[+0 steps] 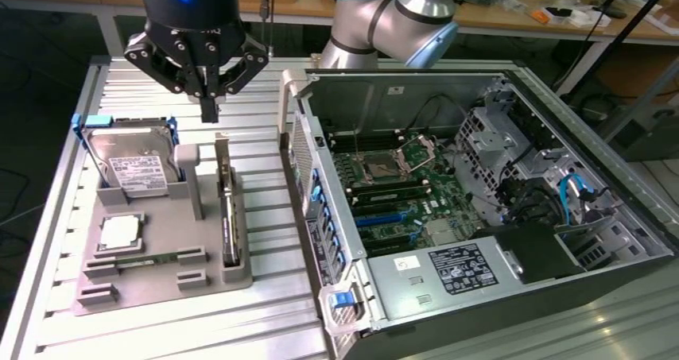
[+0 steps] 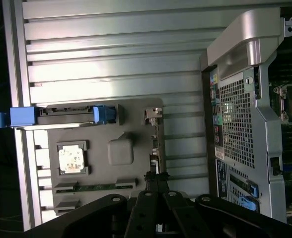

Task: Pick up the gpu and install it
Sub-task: 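Pick up the gpu and move the gpu toward the slot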

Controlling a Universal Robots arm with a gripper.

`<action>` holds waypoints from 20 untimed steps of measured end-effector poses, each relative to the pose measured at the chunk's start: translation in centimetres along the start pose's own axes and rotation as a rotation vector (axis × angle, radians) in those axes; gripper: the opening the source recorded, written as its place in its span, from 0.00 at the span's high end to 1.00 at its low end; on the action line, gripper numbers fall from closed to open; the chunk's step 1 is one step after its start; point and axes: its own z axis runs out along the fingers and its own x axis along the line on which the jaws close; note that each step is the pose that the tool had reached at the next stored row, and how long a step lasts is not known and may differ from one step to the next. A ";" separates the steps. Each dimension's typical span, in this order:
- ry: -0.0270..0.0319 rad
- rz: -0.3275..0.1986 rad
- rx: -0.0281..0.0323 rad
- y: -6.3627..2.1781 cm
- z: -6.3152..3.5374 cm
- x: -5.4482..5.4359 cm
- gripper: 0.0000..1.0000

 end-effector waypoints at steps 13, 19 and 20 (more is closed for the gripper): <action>0.0000 0.000 0.0000 0.00 0.00 0.0 0.52; -0.0001 0.000 0.0000 -0.17 0.01 0.0 0.52; 0.0001 0.000 0.0002 -0.36 0.00 0.0 0.52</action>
